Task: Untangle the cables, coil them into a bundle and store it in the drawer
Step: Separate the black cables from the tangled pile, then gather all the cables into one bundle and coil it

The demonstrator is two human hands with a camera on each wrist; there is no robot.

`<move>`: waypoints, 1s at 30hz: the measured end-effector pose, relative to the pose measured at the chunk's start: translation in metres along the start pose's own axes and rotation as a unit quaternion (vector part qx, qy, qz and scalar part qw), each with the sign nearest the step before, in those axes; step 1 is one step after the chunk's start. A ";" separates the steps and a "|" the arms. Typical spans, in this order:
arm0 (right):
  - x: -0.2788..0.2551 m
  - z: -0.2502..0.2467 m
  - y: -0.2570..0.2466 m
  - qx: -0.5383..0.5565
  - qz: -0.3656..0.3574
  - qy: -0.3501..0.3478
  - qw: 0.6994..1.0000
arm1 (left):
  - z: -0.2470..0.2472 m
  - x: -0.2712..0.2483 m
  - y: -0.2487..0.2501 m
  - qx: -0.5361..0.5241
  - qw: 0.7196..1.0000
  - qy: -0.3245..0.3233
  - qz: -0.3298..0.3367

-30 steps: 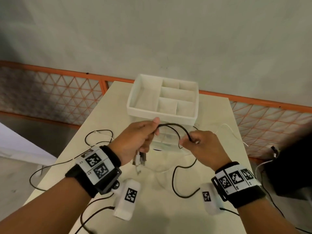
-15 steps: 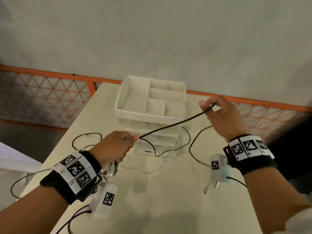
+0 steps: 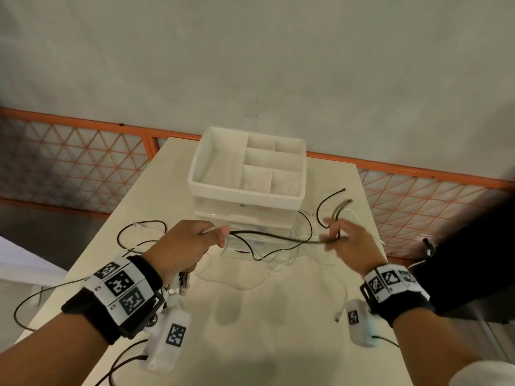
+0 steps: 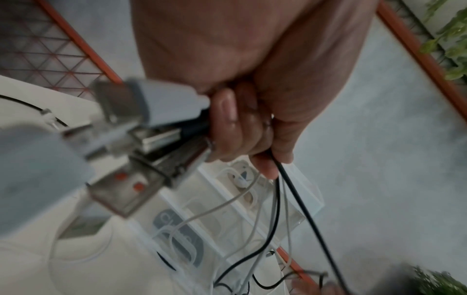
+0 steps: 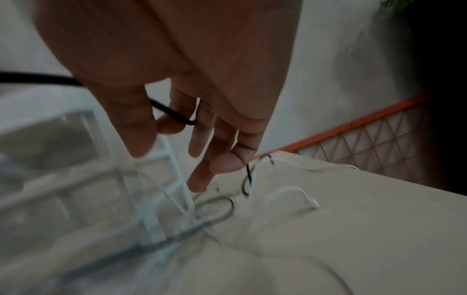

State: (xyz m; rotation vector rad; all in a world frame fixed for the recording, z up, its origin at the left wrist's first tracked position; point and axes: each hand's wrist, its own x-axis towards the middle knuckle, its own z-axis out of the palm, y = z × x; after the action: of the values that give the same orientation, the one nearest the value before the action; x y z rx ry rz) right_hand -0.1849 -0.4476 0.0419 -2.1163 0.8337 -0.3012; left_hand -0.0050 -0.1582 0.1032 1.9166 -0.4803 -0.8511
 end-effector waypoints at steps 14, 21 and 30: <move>-0.049 0.021 -0.036 -0.108 0.002 -0.132 0.985 | 0.014 -0.006 0.009 0.064 0.998 0.021 0.010; -0.075 0.068 -0.127 0.057 -0.189 -0.224 0.954 | 0.029 -0.039 0.033 0.163 0.973 -0.117 0.115; -0.065 0.095 -0.070 -0.356 -0.060 -0.200 0.911 | 0.005 -0.045 -0.037 0.377 0.916 -0.120 0.069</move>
State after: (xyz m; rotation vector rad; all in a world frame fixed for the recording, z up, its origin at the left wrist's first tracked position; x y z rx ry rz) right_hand -0.1566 -0.3160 0.0403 -2.7713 0.6134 0.4418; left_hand -0.0397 -0.1154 0.0850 2.4309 -1.2193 -0.8830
